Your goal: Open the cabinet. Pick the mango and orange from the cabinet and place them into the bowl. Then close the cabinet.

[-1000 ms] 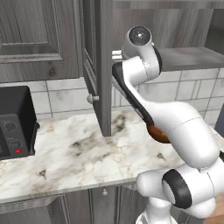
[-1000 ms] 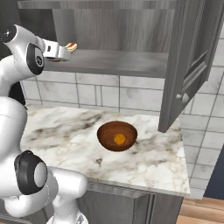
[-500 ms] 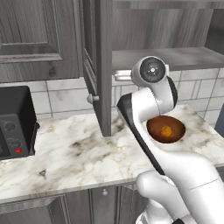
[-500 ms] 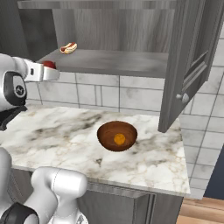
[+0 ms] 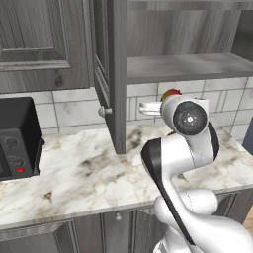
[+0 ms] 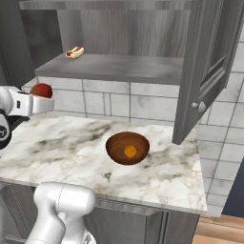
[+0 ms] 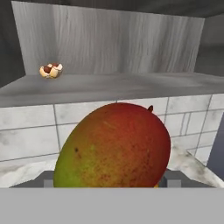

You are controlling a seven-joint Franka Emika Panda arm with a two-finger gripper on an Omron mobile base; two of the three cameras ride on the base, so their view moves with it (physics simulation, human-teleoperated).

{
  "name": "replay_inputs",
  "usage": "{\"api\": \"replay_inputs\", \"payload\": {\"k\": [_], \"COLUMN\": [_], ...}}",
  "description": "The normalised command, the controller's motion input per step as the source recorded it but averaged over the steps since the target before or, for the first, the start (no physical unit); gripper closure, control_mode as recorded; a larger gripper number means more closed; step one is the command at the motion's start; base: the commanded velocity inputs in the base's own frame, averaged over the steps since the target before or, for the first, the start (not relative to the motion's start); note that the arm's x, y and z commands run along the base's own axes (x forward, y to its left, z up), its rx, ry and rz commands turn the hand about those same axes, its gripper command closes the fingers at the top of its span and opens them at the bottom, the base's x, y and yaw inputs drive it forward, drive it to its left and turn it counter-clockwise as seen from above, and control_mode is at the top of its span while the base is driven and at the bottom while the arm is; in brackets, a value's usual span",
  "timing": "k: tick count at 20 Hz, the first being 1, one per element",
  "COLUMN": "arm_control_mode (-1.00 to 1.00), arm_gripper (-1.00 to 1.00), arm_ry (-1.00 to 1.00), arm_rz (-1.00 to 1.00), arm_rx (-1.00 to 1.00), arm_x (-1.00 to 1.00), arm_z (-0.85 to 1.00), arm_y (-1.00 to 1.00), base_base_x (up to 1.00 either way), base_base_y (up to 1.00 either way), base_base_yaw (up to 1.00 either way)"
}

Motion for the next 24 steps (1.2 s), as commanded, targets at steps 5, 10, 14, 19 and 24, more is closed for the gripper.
{"api": "replay_inputs", "payload": {"k": [5,10,14,19,24], "arm_control_mode": [-1.00,-1.00,-1.00,-1.00,-1.00], "arm_gripper": [1.00,1.00,1.00,1.00,1.00], "arm_ry": [0.01,0.22,0.24,0.27,0.29], "arm_rz": [0.00,-0.09,-0.14,-0.04,0.00], "arm_rx": [0.05,0.28,0.26,0.15,0.00], "arm_x": [0.00,0.07,0.01,0.02,0.37], "arm_z": [0.00,0.00,0.00,-0.05,-0.33], "arm_y": [-0.09,-0.62,-0.69,-0.47,-0.18], "base_base_x": [0.00,0.00,0.00,0.00,0.00], "base_base_y": [0.00,0.00,0.00,0.00,0.00], "base_base_yaw": [0.00,0.00,0.00,0.00,0.00]}}
